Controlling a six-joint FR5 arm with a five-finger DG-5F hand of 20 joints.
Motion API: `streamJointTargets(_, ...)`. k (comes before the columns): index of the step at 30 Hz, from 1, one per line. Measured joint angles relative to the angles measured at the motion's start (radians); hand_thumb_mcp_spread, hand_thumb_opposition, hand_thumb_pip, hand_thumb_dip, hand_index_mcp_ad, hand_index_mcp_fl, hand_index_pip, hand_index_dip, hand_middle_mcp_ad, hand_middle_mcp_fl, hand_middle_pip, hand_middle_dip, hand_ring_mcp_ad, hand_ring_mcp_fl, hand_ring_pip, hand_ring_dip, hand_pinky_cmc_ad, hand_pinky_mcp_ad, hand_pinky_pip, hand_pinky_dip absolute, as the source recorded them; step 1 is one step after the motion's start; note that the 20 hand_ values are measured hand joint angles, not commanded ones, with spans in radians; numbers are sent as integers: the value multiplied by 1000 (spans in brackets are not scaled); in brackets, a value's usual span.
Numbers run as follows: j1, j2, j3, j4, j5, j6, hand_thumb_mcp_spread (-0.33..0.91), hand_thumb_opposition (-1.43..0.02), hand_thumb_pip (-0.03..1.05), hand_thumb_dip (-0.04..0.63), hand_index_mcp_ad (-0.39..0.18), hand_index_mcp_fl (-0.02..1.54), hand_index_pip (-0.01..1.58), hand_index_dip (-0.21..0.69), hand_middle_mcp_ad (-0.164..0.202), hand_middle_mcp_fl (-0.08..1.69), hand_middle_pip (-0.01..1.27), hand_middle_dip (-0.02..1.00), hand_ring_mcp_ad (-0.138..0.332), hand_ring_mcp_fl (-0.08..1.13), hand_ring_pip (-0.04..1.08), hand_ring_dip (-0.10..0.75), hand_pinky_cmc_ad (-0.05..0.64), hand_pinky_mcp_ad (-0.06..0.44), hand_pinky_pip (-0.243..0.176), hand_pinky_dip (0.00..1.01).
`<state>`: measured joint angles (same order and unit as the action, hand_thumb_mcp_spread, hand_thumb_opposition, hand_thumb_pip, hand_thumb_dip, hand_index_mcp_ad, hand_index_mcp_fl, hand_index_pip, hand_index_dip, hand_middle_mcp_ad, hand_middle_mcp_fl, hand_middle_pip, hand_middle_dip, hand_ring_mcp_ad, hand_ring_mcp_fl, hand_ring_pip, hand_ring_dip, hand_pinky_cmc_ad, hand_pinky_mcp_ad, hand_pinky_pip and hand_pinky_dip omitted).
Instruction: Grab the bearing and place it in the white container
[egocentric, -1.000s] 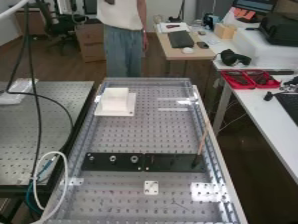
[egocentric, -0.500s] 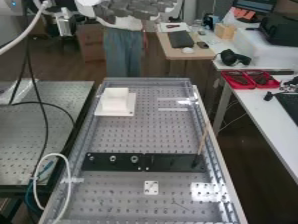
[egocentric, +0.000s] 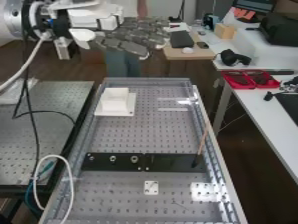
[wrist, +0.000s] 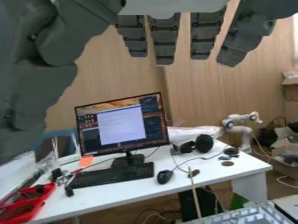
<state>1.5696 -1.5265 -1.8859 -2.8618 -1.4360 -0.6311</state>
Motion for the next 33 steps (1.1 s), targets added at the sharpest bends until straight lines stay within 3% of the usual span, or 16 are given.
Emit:
streamJointTargets(7, -7, -27, -42, 35, 26, -7, 380, -695, 325, 141, -24, 12, 117, 197, 106, 16, 152, 161, 187, -30, 103, 59, 328, 232, -101, 152)
streamJointTargets(14, -29, -71, -95, 108, 51, 34, 400, -724, 393, 188, -40, 54, 164, 257, 101, 9, 152, 164, 168, -30, 101, 59, 328, 232, -101, 152)
streamJointTargets(21, -51, -126, -152, 208, 80, 74, 431, -742, 414, 215, -44, 89, 452, 274, 99, 5, 154, 173, 161, -35, 101, 59, 328, 227, -101, 152)
streamJointTargets(33, -85, -233, -177, 292, 83, 88, 445, -785, 478, 253, -73, 89, 935, 278, 101, 3, 152, 173, 157, -33, 101, 59, 332, 229, -103, 152)
